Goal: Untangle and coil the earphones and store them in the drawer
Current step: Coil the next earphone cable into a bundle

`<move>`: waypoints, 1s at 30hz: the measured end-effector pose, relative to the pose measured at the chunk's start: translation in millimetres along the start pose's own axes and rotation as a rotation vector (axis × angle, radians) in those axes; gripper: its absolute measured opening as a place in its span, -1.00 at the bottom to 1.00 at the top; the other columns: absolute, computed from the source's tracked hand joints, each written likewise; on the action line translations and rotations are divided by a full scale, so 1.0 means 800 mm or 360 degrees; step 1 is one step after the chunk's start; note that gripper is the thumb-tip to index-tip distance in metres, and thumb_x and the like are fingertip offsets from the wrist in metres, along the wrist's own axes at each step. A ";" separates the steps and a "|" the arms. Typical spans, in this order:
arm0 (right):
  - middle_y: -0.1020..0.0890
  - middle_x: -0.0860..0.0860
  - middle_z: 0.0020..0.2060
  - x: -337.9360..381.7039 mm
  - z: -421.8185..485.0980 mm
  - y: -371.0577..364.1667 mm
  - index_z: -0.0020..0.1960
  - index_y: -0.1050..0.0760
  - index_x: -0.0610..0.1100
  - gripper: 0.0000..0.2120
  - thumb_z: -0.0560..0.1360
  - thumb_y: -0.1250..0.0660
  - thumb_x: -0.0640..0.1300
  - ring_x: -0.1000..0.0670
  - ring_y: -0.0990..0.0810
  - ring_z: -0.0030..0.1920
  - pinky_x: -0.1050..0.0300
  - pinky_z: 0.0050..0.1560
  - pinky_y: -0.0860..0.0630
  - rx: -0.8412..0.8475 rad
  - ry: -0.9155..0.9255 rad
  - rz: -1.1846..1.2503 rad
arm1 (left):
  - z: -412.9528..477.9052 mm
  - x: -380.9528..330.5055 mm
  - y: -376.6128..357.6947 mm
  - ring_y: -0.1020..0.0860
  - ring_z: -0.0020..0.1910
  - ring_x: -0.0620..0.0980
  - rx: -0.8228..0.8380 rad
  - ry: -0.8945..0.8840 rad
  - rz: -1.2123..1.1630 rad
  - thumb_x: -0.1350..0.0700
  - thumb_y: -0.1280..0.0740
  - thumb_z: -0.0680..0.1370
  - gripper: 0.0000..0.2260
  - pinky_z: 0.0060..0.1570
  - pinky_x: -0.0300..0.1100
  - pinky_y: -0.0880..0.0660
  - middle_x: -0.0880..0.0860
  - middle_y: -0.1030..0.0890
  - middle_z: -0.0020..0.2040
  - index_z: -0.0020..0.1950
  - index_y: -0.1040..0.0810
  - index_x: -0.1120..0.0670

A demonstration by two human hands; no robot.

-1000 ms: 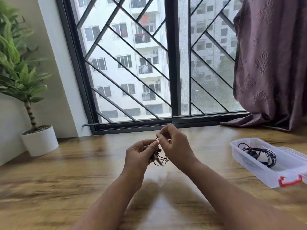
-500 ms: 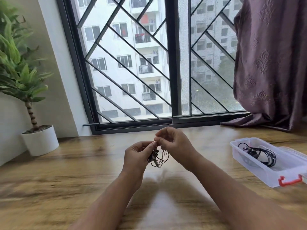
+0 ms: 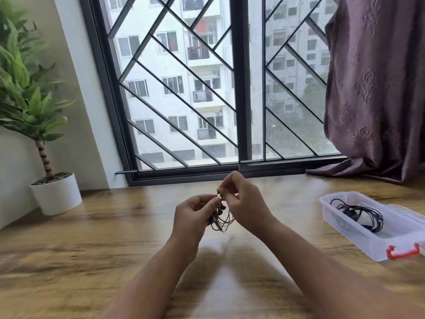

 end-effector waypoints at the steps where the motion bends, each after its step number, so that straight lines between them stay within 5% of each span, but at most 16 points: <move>1: -0.67 0.09 -0.25 0.001 0.000 0.000 -0.13 -0.47 0.04 -0.81 0.54 -0.33 -0.24 0.09 -0.66 -0.19 0.13 -0.15 -0.61 0.0005 0.0013 0.0007 | 0.000 0.000 0.000 -0.54 -0.36 -0.04 -0.0004 0.0001 -0.0002 0.22 -0.48 0.51 -0.92 -0.20 -0.15 -0.54 0.18 -0.69 -0.22 -0.03 -0.72 0.18; 5: -0.67 0.08 -0.24 0.002 -0.001 0.002 -0.14 -0.41 0.12 -0.78 0.53 -0.23 -0.21 -0.04 -0.68 -0.18 -0.17 -0.09 -0.66 -0.0001 0.0021 0.0081 | -0.001 -0.002 -0.002 -0.53 -0.38 -0.05 0.0013 -0.0011 -0.0001 0.25 -0.45 0.52 -0.93 -0.23 -0.19 -0.53 0.21 -0.70 -0.22 -0.03 -0.72 0.20; 13: -0.69 0.13 -0.25 -0.004 0.002 -0.004 -0.09 -0.59 0.02 -0.91 0.51 -0.47 -0.14 0.15 -0.67 -0.20 0.13 -0.11 -0.59 0.0142 -0.0040 0.0129 | -0.001 -0.002 0.004 -0.56 -0.31 0.01 -0.0050 -0.0001 -0.0037 0.26 -0.46 0.53 -0.93 -0.24 -0.19 -0.54 0.20 -0.68 -0.22 -0.03 -0.70 0.24; 18: -0.72 0.04 -0.24 -0.006 0.000 0.002 -0.13 -0.55 0.02 -0.87 0.53 -0.43 -0.17 0.01 -0.72 -0.15 -0.14 0.01 -0.67 0.0078 -0.0054 0.0186 | -0.002 -0.003 -0.001 -0.49 -0.33 0.01 -0.0009 -0.0010 0.0012 0.25 -0.44 0.53 -0.91 -0.24 -0.17 -0.50 0.28 -0.68 -0.18 -0.03 -0.70 0.26; 30: -0.73 0.08 -0.25 0.004 0.000 0.002 -0.08 -0.41 0.08 -0.85 0.61 -0.30 -0.13 0.05 -0.72 -0.19 -0.10 -0.09 -0.64 0.0110 0.0026 -0.0041 | -0.001 0.000 0.001 -0.54 -0.29 0.05 -0.0043 0.0069 -0.0068 0.22 -0.41 0.57 -0.88 -0.26 -0.17 -0.54 0.20 -0.69 -0.20 0.00 -0.61 0.29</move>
Point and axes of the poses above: each hand's wrist, its own z-axis towards the middle knuckle, its own y-axis out of the back of the hand, x = y × z, the point moved 7 cm from there along z, towards the middle knuckle
